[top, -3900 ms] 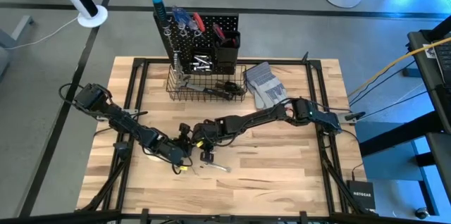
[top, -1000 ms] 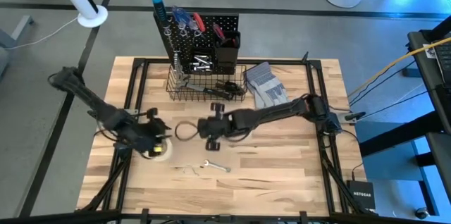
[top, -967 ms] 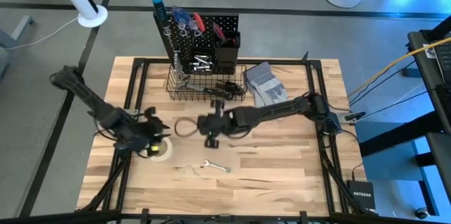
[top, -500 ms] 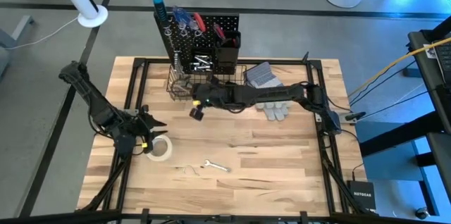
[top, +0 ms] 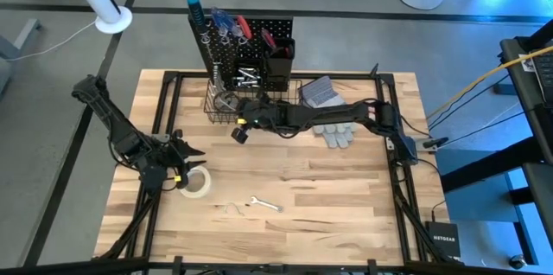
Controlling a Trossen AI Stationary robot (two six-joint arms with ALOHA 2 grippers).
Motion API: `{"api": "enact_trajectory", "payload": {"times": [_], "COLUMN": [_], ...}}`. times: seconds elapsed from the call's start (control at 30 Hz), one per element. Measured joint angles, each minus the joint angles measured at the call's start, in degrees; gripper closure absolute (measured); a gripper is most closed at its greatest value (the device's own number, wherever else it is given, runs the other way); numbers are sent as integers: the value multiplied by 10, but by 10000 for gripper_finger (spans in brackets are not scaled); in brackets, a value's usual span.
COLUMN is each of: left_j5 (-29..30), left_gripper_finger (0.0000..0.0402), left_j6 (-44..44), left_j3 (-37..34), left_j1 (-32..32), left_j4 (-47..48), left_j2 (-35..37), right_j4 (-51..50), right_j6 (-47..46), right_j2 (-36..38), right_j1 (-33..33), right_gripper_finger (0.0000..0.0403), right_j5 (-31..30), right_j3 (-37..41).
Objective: Hang tools onto peg board
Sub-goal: Hang the wrench on the peg board
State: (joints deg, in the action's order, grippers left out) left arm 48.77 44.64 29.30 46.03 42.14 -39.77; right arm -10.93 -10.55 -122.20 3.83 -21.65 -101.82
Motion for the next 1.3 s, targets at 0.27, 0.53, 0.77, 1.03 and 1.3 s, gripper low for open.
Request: {"api": "enact_trajectory", "payload": {"times": [0.27,0.53,0.77,1.03,1.3], "left_j5": [6,10,10,10,10], "left_gripper_finger": [286,286,286,286,286], "left_j6": [-5,-5,-5,-5,-5], "left_j3": [0,0,0,0,0], "left_j1": [0,0,0,0,0], "left_j4": [-11,-11,-11,-11,-11], "left_j2": [0,0,0,0,0], "right_j4": [65,120,142,152,170], "right_j6": [-26,-43,-51,-55,-55], "right_j2": [0,-9,-34,-35,-35], "right_j1": [12,15,15,19,10], "right_gripper_finger": [379,378,378,378,378], "right_j5": [7,33,43,33,13], "right_j3": [31,46,46,45,45]}}
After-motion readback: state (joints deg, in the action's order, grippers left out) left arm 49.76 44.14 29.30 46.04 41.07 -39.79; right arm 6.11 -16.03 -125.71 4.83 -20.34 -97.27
